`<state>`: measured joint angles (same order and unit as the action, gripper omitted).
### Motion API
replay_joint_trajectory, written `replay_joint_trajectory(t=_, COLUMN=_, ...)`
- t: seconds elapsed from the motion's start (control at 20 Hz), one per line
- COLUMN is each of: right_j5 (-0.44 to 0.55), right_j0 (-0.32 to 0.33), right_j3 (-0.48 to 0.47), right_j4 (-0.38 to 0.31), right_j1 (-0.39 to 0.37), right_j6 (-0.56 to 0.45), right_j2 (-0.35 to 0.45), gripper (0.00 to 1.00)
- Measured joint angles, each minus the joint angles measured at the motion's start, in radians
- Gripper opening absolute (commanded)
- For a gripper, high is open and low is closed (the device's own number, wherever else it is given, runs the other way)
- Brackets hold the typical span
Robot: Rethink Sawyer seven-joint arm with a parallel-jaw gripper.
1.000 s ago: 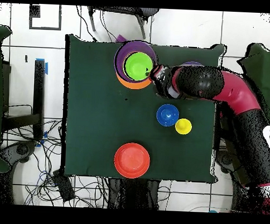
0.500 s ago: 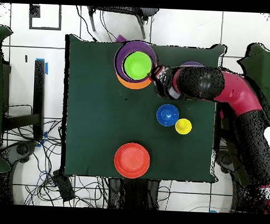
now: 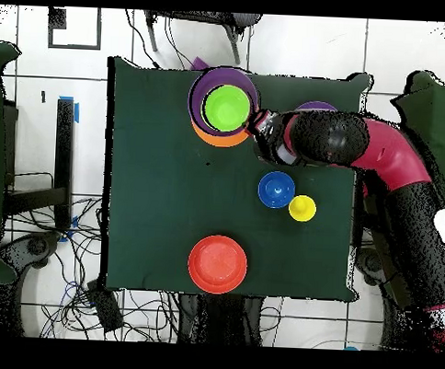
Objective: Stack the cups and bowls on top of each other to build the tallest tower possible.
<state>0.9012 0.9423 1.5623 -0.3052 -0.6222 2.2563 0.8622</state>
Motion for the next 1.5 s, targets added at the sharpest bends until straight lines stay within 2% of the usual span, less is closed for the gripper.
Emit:
replay_joint_trajectory(t=0.4, right_j5=0.020, right_j0=-0.002, right_j3=0.000, right_j4=0.001, right_j1=-0.012, right_j6=0.000, right_j2=0.000, gripper=1.00)
replay_joint_trajectory(t=0.8, right_j5=0.117, right_j0=-0.019, right_j3=-0.008, right_j4=0.014, right_j1=-0.051, right_j6=0.000, right_j2=0.000, gripper=1.00)
replay_joint_trajectory(t=1.1, right_j5=0.199, right_j0=-0.044, right_j3=-0.052, right_j4=0.025, right_j1=-0.072, right_j6=0.000, right_j2=0.000, gripper=1.00)
replay_joint_trajectory(t=1.5, right_j5=0.199, right_j0=-0.071, right_j3=-0.090, right_j4=0.039, right_j1=-0.068, right_j6=0.000, right_j2=-0.001, gripper=1.00)
